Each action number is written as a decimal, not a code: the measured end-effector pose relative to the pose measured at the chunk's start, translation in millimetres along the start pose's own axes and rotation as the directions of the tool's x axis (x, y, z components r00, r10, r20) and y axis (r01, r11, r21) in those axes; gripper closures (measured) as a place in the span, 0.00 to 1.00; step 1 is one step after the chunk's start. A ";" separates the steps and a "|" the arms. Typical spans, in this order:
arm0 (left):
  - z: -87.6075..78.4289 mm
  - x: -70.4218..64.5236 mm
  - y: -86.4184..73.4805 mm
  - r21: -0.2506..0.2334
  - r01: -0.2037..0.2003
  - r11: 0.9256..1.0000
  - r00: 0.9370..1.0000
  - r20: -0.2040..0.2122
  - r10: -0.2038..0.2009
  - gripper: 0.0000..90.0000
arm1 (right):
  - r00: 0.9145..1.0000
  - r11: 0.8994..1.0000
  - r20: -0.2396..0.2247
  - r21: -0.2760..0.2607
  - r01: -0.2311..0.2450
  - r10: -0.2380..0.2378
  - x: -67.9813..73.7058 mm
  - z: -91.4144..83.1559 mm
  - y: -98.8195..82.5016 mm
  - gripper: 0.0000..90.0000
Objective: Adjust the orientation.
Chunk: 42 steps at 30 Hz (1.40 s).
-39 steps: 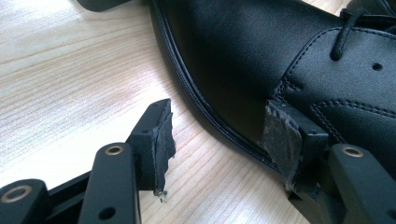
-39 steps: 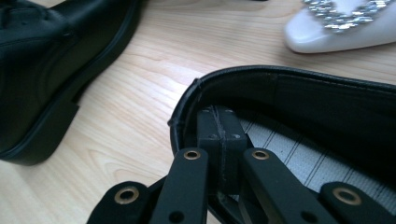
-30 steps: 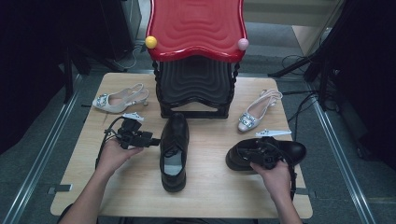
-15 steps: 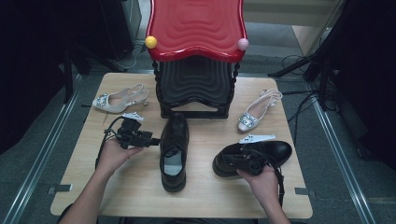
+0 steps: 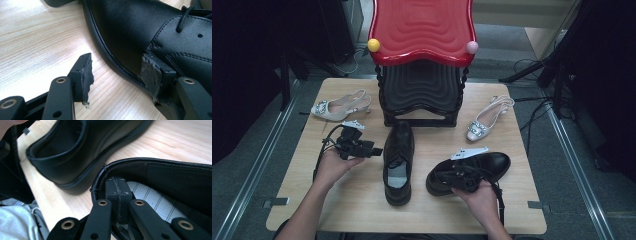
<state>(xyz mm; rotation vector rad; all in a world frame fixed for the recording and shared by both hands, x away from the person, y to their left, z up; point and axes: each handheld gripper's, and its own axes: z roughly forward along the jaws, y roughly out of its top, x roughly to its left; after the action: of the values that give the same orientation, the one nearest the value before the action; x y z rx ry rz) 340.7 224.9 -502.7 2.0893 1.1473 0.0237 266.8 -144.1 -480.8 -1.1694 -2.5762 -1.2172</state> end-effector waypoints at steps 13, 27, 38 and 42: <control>-3.9 -7.3 -2.6 0.004 -0.013 1.000 1.000 -0.010 0.013 0.47 | 0.996 0.996 -0.050 0.034 0.077 -0.075 23.2 16.3 4.0 1.00; -2.2 -5.4 0.3 -0.009 -0.022 1.000 1.000 -0.002 0.022 0.47 | 0.999 0.993 0.040 -0.114 0.011 -0.007 -5.8 -36.5 4.0 1.00; 1.7 2.4 8.6 -0.005 -0.022 1.000 1.000 -0.002 0.022 0.47 | 0.982 0.987 0.177 -0.156 -0.036 0.064 -23.4 -66.8 -16.2 1.00; 4.6 2.2 12.4 -0.005 -0.030 1.000 1.000 0.008 0.030 0.47 | 0.966 0.985 0.236 -0.156 -0.072 0.108 -34.1 -77.8 -29.0 1.00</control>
<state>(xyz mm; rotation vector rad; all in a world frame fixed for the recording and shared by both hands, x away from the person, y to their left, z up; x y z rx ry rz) 352.6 219.7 -499.2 2.1001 1.1103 0.0327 252.6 -229.8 -457.9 -1.5384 -2.6011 -1.3402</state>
